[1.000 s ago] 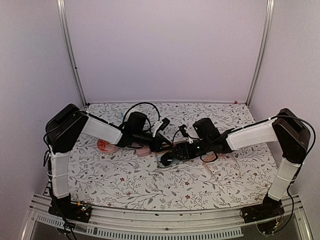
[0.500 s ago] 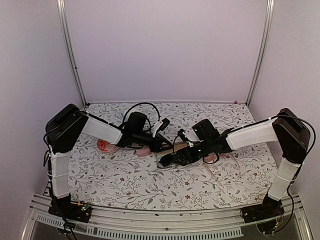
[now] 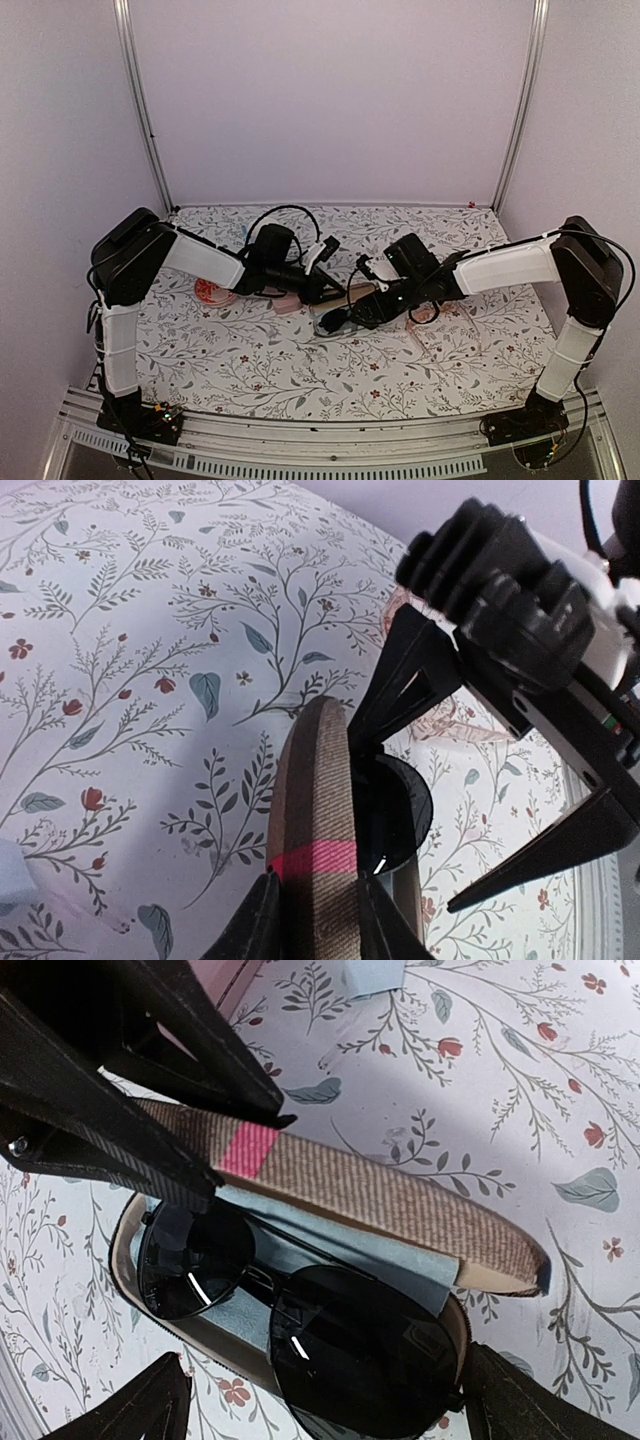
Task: Organize the sunglasses
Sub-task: Place the sunglasses in the sunglasses case.
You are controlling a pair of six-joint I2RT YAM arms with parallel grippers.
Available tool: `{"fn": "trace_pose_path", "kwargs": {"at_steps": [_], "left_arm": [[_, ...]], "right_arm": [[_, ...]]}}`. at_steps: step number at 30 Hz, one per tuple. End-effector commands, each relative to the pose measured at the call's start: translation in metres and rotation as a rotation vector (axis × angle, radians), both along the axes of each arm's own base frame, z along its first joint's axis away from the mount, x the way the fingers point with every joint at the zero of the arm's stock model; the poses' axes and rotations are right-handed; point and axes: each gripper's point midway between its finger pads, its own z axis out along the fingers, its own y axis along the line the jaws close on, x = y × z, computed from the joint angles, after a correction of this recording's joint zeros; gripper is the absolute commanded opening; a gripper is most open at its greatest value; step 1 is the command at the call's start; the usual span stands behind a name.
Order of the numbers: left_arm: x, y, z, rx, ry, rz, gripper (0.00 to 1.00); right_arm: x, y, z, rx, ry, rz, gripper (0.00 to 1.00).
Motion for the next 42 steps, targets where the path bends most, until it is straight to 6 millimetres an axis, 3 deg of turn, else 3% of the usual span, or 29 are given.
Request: {"fn": "trace_pose_path", "kwargs": {"at_steps": [1,15,35,42], "left_arm": [[-0.001,0.000,0.023,-0.035,-0.035,-0.008,0.27],[-0.002,0.000,0.025,-0.043,-0.036,-0.012,0.27],[-0.005,-0.002,0.025,-0.046,-0.033,-0.021,0.26],[-0.011,0.000,0.026,-0.050,-0.048,-0.039,0.26]], "right_arm": [[0.011,0.001,0.025,0.014,-0.055,-0.040,0.95],[0.004,0.001,0.017,0.025,0.003,-0.054,0.92],[-0.002,0.019,0.015,0.086,0.042,-0.013,0.88],[0.000,0.012,0.029,0.096,0.009,-0.032,0.88]]}}
